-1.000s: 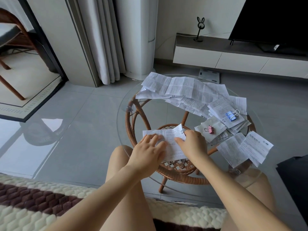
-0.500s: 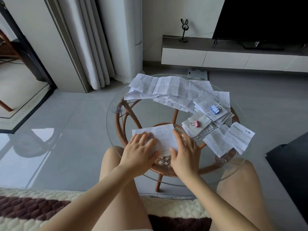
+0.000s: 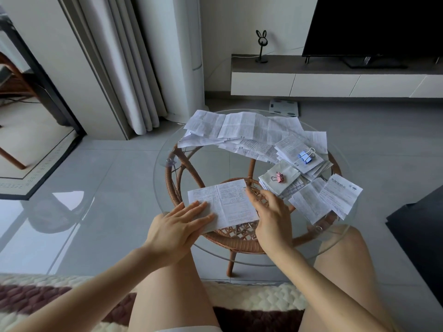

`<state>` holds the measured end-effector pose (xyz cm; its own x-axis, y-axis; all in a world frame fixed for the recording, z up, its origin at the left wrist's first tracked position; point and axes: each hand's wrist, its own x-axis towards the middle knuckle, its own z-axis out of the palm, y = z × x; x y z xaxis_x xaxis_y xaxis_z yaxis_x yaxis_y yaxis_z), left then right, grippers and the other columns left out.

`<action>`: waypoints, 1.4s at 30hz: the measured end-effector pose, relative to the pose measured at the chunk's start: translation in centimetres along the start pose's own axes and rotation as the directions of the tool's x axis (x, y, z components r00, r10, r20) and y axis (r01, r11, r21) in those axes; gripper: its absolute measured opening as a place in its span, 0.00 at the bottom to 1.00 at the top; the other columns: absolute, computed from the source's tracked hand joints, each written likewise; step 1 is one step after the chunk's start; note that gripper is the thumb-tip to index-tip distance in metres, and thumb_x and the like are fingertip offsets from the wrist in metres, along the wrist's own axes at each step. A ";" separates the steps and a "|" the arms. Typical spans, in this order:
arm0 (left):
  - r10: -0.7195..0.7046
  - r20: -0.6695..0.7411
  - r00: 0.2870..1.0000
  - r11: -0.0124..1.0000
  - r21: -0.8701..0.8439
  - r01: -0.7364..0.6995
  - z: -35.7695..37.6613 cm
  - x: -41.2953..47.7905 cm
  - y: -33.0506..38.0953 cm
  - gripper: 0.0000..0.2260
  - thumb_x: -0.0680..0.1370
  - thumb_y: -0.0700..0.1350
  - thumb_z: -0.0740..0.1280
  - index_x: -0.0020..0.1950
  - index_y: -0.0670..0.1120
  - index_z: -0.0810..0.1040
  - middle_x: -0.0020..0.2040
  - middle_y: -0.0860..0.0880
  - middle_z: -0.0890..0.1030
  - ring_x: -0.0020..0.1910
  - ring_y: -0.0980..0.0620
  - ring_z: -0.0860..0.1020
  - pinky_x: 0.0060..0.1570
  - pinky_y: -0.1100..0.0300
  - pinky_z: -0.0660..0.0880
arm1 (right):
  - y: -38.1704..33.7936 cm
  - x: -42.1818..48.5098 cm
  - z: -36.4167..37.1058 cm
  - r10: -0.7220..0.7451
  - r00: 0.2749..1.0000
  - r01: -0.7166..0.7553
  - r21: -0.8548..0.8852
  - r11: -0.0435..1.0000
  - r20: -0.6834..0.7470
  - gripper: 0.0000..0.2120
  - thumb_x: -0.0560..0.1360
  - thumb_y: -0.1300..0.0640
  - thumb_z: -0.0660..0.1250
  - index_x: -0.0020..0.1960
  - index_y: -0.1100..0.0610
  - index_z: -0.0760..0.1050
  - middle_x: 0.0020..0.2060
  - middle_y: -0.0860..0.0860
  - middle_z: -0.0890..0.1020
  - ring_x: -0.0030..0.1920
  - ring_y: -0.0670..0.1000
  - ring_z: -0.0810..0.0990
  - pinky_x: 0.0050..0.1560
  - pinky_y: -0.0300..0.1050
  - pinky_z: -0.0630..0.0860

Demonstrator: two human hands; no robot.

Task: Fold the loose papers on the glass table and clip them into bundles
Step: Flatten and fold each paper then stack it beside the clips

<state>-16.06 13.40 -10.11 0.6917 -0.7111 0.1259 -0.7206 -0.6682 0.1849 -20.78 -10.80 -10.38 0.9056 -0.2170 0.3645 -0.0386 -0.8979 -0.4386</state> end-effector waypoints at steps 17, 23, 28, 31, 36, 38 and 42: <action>0.139 -0.082 0.987 0.981 -0.121 -0.149 -2.6 -1.1 4.2 0.15 0.79 0.54 0.59 0.55 0.51 0.83 0.56 0.56 0.82 0.55 0.57 0.79 0.55 0.62 0.74 | 2.0 -5.0 -2.5 -0.614 0.777 0.577 0.230 0.784 0.140 0.03 0.68 0.61 0.63 0.41 0.57 0.75 0.49 0.51 0.83 0.54 0.50 0.81 0.65 0.54 0.70; 0.051 -0.044 0.998 0.924 -0.377 -0.064 -1.1 -1.2 3.6 0.24 0.65 0.37 0.57 0.56 0.47 0.83 0.55 0.57 0.81 0.55 0.56 0.75 0.57 0.58 0.71 | 4.1 -4.6 -4.6 -0.245 0.952 0.149 0.423 0.894 0.181 0.08 0.75 0.46 0.65 0.39 0.45 0.70 0.31 0.40 0.74 0.39 0.45 0.77 0.47 0.38 0.73; -0.229 -0.120 0.966 0.872 -0.467 0.149 -0.5 -0.6 5.1 0.16 0.70 0.57 0.60 0.46 0.52 0.83 0.41 0.65 0.78 0.47 0.64 0.71 0.47 0.59 0.66 | 2.5 -4.2 -4.5 -0.106 0.994 0.099 0.199 0.975 0.027 0.07 0.72 0.52 0.67 0.36 0.51 0.75 0.27 0.37 0.66 0.32 0.44 0.68 0.35 0.38 0.61; -0.342 -0.250 0.906 0.883 -0.414 0.220 0.6 0.2 6.1 0.21 0.74 0.63 0.58 0.35 0.49 0.79 0.32 0.59 0.77 0.37 0.61 0.73 0.41 0.59 0.67 | 1.8 -4.2 -4.1 -0.010 0.999 0.021 0.211 0.977 -0.052 0.12 0.71 0.46 0.64 0.32 0.49 0.71 0.25 0.39 0.64 0.29 0.44 0.67 0.33 0.41 0.61; -0.499 -0.364 0.786 0.838 -0.433 0.332 2.1 1.3 7.2 0.17 0.74 0.59 0.60 0.35 0.48 0.78 0.30 0.56 0.78 0.31 0.57 0.75 0.36 0.55 0.72 | 1.3 -3.6 -3.4 0.089 0.993 -0.079 0.123 0.989 -0.083 0.18 0.68 0.55 0.76 0.29 0.49 0.67 0.21 0.38 0.59 0.26 0.44 0.64 0.32 0.41 0.61; -0.502 -0.398 0.768 0.851 -0.386 0.357 2.4 1.6 7.9 0.15 0.74 0.56 0.61 0.34 0.47 0.76 0.28 0.56 0.76 0.29 0.54 0.75 0.33 0.55 0.71 | 1.0 -3.3 -3.0 0.112 0.990 -0.109 0.045 0.993 -0.086 0.16 0.66 0.56 0.78 0.28 0.52 0.71 0.20 0.39 0.61 0.25 0.46 0.64 0.31 0.39 0.61; -0.544 -0.401 0.737 0.833 -0.364 0.416 2.8 2.3 8.3 0.11 0.74 0.52 0.63 0.41 0.45 0.74 0.28 0.55 0.76 0.29 0.53 0.76 0.36 0.56 0.71 | 1.0 -3.2 -2.3 0.137 0.985 -0.142 -0.047 0.989 -0.106 0.15 0.65 0.56 0.76 0.27 0.55 0.72 0.19 0.47 0.72 0.24 0.49 0.63 0.30 0.39 0.59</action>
<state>-20.55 5.63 -11.04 0.9208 -0.0732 0.3832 -0.2952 -0.7730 0.5616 -24.72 -11.84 -10.12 0.8416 -0.3774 0.3864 -0.1869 -0.8747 -0.4472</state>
